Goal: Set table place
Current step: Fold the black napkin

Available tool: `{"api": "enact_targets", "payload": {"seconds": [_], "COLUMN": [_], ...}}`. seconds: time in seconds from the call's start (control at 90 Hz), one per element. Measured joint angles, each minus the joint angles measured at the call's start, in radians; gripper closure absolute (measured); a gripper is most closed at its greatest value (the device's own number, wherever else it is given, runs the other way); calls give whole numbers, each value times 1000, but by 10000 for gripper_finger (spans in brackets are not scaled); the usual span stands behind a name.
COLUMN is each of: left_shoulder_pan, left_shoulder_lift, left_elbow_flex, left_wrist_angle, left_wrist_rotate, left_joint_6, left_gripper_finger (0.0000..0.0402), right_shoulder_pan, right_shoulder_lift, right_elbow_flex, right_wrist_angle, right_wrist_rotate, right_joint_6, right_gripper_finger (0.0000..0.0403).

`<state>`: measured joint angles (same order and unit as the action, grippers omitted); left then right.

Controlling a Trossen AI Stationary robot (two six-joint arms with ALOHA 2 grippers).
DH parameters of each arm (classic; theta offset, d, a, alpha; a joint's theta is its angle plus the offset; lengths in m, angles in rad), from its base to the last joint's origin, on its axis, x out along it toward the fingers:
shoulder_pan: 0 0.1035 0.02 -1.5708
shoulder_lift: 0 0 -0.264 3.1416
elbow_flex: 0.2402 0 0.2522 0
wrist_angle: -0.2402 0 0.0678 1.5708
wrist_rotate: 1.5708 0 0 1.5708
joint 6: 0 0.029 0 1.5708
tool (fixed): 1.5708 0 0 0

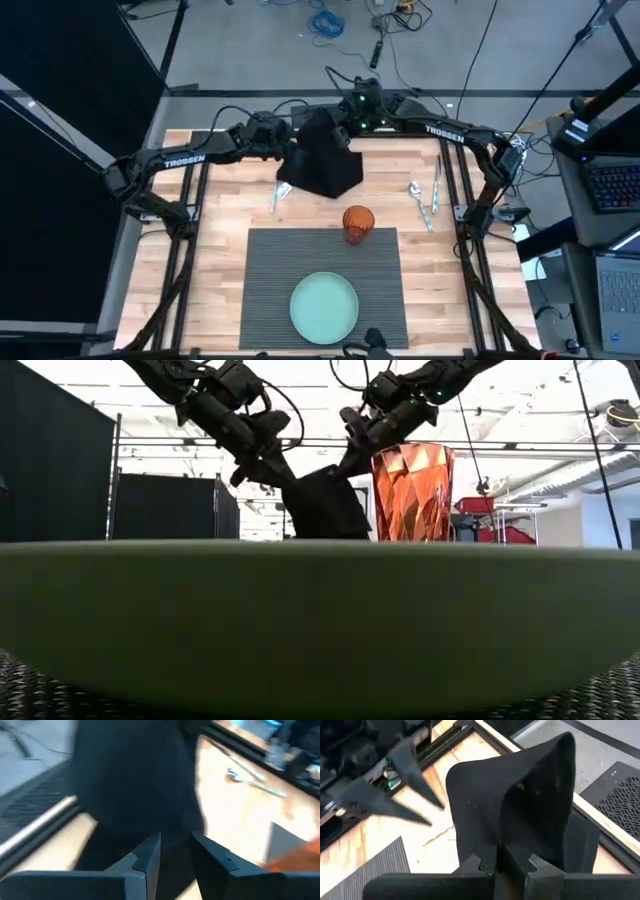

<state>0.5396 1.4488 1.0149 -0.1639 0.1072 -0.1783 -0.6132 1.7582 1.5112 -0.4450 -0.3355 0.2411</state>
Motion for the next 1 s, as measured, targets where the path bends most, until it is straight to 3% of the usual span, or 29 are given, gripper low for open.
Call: {"api": "enact_targets", "payload": {"seconds": [0.256, 0.478, 1.0], "left_shoulder_pan": [-1, -5, 2], "left_shoulder_lift": [49, 71, 43], "left_elbow_flex": [0, 0, 7], "left_wrist_angle": [27, 198, 180], "left_wrist_rotate": [-30, 121, 71], "left_joint_6": [-20, -60, -65], "left_gripper_finger": [314, 314, 313], "right_shoulder_pan": [0, 0, -8], "right_shoulder_lift": [0, 1, 0], "right_elbow_flex": [0, 0, 0], "right_wrist_angle": [-25, -80, -131], "right_wrist_rotate": [-9, -10, -140], "right_joint_6": [-31, -76, -151], "right_gripper_finger": [403, 403, 403]}}
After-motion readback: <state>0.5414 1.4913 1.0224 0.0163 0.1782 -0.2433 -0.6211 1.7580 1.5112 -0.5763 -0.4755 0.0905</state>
